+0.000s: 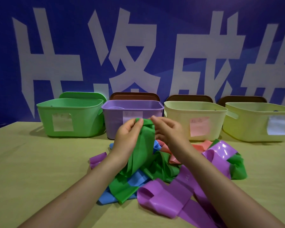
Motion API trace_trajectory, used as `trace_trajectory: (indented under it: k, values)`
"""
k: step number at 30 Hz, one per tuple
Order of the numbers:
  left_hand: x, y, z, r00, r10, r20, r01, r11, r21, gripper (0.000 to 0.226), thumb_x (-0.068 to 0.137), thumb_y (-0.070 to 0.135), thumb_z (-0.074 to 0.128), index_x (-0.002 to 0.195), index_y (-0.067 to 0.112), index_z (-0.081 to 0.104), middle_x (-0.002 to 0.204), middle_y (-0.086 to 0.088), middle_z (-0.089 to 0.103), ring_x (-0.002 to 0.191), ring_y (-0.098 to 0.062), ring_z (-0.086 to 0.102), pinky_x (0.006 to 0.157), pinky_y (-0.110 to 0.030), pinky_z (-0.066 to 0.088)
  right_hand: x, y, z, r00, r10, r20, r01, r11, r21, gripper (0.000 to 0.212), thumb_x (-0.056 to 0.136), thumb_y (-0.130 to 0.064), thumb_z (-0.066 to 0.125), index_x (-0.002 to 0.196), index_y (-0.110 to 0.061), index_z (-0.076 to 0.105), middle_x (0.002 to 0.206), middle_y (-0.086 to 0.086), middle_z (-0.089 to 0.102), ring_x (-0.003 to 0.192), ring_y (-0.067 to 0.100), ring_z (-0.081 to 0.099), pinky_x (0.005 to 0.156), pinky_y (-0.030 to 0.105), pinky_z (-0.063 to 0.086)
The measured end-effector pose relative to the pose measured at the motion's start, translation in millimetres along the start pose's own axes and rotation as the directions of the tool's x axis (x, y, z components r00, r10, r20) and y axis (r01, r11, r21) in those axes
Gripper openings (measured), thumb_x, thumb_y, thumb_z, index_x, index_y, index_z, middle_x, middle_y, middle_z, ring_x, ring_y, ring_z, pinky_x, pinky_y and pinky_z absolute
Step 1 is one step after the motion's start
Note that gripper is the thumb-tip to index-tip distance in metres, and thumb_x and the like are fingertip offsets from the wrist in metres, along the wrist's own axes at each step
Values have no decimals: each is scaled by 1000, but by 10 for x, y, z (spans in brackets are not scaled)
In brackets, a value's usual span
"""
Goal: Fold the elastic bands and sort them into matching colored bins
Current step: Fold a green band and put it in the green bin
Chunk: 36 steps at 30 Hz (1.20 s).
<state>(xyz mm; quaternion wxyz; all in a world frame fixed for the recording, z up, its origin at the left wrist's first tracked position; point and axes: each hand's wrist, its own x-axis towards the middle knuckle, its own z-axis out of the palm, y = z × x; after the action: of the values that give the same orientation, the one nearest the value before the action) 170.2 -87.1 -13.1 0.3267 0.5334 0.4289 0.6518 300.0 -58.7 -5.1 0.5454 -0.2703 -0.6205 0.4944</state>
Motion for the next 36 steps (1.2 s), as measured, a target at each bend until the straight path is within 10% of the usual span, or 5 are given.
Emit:
trace_trajectory:
  k: [3, 10, 20, 30, 36]
  values:
    - [0, -51, 25, 1000, 16, 12, -16, 1000, 20, 26, 98, 26, 49, 92, 6, 65, 93, -24, 67, 83, -25, 62, 80, -41, 53, 8, 32, 24, 998, 2, -66, -5, 999, -43, 17, 91, -14, 63, 75, -11, 66, 50, -6, 50, 46, 9, 43, 46, 17, 39]
    - [-72, -139, 107, 997, 81, -5, -81, 992, 96, 26, 104, 24, 34, 93, 29, 56, 93, 14, 61, 79, 18, 54, 71, 1, 37, 18, 9, 17, 987, 0, -161, 11, 997, 70, 17, 93, -11, 59, 78, -7, 65, 49, -6, 52, 45, 9, 43, 48, 20, 38]
    - [-70, -234, 101, 982, 181, 49, -188, 950, 250, 10, 99, 23, 48, 98, 32, 55, 93, 7, 69, 86, -4, 65, 76, -21, 51, -8, -10, 17, 986, 21, -165, -4, 995, 103, 12, 93, -13, 60, 86, -6, 66, 53, -5, 57, 47, 6, 48, 49, 18, 43]
    - [-62, -74, 103, 998, 23, -54, -20, 998, 54, 28, 95, 2, 38, 95, 12, 64, 84, -6, 67, 75, -10, 59, 65, -18, 47, -8, 36, 61, 977, -65, -202, 47, 995, -92, 12, 90, -9, 63, 78, -9, 64, 56, -2, 55, 45, 8, 46, 49, 23, 41]
    - [-57, -3, 68, 989, -138, 48, 146, 965, -217, 37, 92, 36, 48, 94, 8, 73, 91, -17, 72, 84, -30, 67, 77, -38, 51, -26, 46, 51, 973, -159, -169, 125, 973, -196, 18, 91, -13, 63, 74, -10, 60, 56, 3, 52, 46, 13, 45, 45, 22, 38]
